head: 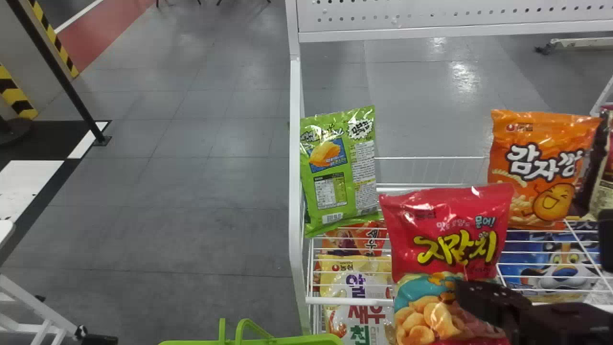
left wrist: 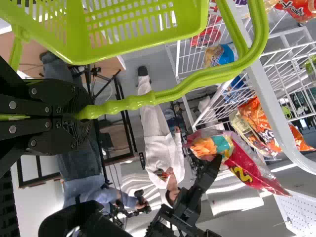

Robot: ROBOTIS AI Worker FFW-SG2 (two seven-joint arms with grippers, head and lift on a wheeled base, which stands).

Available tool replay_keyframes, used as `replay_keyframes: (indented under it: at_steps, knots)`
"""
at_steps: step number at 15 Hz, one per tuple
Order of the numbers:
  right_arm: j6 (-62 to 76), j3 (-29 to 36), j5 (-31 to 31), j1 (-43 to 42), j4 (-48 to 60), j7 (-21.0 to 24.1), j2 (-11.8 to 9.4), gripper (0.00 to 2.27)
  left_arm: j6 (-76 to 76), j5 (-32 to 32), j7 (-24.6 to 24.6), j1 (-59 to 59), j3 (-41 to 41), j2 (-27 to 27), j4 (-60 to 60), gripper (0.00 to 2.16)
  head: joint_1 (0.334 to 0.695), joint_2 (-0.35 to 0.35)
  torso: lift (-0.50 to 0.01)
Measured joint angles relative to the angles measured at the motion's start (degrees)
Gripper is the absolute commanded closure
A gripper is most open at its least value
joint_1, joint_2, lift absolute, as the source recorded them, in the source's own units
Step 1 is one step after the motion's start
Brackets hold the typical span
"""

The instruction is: Hold basket handle with left hand then pick Jagalchi snack with right hand and place into basket

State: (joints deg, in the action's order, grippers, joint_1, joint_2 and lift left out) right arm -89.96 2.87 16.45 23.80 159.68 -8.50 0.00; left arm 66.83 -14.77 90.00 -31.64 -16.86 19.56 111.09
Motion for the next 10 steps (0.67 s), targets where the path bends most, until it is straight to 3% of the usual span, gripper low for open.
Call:
replay_keyframes:
  at_steps: [6,7,10]
  knots:
    - [0.0,-1.3,5.8,4.0,-6.1,-3.3,0.0,2.25,-0.3,-0.1,0.0,-0.1,0.0,0.0,0.1,2.14,0.695,0.277,-0.009]
    - [0.0,-2.4,6.1,4.4,-7.9,-3.7,0.0,2.25,-0.3,-0.1,0.0,-0.1,0.0,0.1,0.1,2.14,0.695,0.334,-0.009]
    - [0.0,-6.0,6.4,4.7,-12.7,-3.8,0.0,2.25,-0.3,-0.1,0.0,-0.2,-0.1,0.1,0.2,2.14,0.695,0.350,-0.009]
